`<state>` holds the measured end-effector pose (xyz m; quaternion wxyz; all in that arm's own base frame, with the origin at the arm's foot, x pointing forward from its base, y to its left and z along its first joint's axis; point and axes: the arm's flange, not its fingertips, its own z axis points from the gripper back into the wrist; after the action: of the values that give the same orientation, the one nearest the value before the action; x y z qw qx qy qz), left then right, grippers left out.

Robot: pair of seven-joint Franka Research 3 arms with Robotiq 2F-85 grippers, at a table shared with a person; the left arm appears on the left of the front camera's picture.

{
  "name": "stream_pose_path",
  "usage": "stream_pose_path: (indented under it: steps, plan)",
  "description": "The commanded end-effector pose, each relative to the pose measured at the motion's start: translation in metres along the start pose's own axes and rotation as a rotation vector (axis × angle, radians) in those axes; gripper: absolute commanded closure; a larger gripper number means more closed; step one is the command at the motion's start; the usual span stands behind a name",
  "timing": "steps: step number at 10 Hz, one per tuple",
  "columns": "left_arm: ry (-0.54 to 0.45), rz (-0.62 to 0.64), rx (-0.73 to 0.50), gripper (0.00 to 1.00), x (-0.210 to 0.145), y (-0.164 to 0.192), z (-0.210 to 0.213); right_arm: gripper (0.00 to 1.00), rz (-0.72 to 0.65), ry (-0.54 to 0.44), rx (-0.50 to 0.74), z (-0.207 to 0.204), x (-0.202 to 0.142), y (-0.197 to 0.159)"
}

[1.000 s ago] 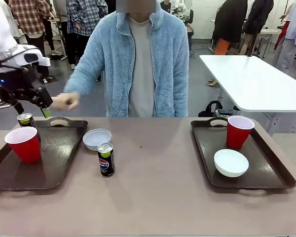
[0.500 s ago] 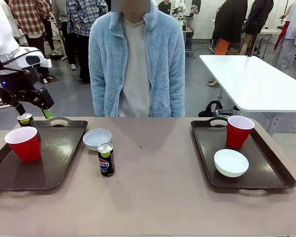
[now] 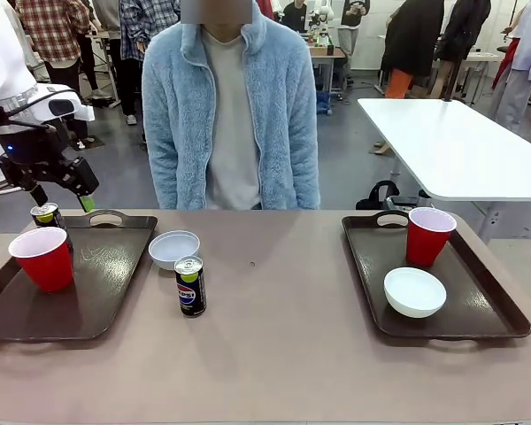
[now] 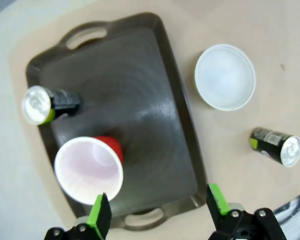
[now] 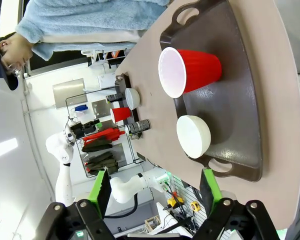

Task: Prepare tableware on both trays.
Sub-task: Pick up a Picnic Bowl from the table and place it on a Handle tray.

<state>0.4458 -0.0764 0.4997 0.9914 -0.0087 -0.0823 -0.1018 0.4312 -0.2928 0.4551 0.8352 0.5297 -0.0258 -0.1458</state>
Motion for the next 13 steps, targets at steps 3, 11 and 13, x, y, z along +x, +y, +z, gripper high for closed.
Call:
stream_pose_path:
  steps: [3,11,13]
  plan:
    - [0.002,-0.093,0.023,0.00,0.064,-0.047,-0.027,0.07,-0.004,0.006,0.006,0.002,0.002,0.001]
    - [0.089,-0.410,-0.134,0.00,0.084,-0.079,-0.077,0.07,-0.004,0.006,0.006,0.002,0.002,0.001]
    - [0.131,-0.409,-0.135,0.00,0.084,-0.077,-0.095,0.07,-0.004,0.006,0.006,0.002,0.002,0.001]
